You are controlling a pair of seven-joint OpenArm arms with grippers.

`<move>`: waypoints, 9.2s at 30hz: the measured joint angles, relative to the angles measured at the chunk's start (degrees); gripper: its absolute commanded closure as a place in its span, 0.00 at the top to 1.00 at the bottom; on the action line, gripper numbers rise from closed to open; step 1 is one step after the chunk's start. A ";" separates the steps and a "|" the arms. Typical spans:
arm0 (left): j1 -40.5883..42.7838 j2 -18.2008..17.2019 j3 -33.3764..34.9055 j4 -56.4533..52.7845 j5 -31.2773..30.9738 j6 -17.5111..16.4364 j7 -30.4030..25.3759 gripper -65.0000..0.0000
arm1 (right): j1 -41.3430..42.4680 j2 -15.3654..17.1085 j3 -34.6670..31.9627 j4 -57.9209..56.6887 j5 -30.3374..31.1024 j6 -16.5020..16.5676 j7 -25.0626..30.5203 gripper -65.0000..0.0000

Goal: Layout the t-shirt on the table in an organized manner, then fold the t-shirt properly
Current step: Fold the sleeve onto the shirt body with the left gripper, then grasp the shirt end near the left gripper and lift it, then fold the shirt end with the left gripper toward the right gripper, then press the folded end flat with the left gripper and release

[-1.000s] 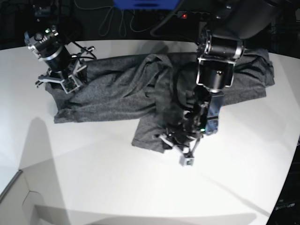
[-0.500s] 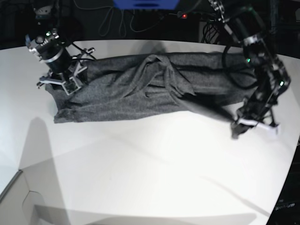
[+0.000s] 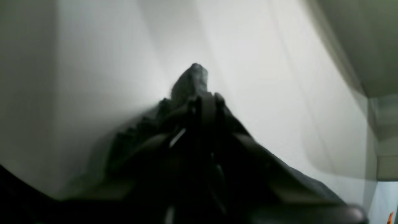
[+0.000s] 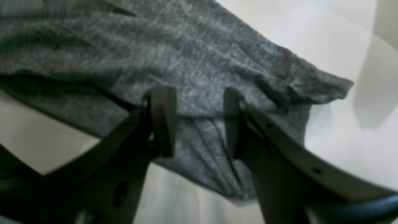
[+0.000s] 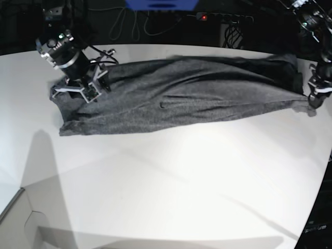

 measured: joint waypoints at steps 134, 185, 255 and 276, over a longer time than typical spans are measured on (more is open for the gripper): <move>-8.55 -8.68 6.67 -10.88 24.28 -19.67 1.38 0.00 | -0.13 -2.95 0.33 -2.14 -0.44 -0.02 -0.39 0.39; -6.12 15.56 45.05 8.00 50.86 -7.04 7.82 0.00 | 0.17 -2.80 0.37 -2.14 -0.44 0.00 -0.22 0.39; 1.42 2.25 20.72 7.50 22.62 -7.39 8.24 0.34 | 12.15 -14.40 15.96 -5.95 -0.42 -0.22 -8.66 0.64; -7.52 11.37 60.61 -2.45 30.29 1.14 7.21 0.34 | 8.33 -13.60 19.26 -2.19 0.02 -0.22 -8.44 0.64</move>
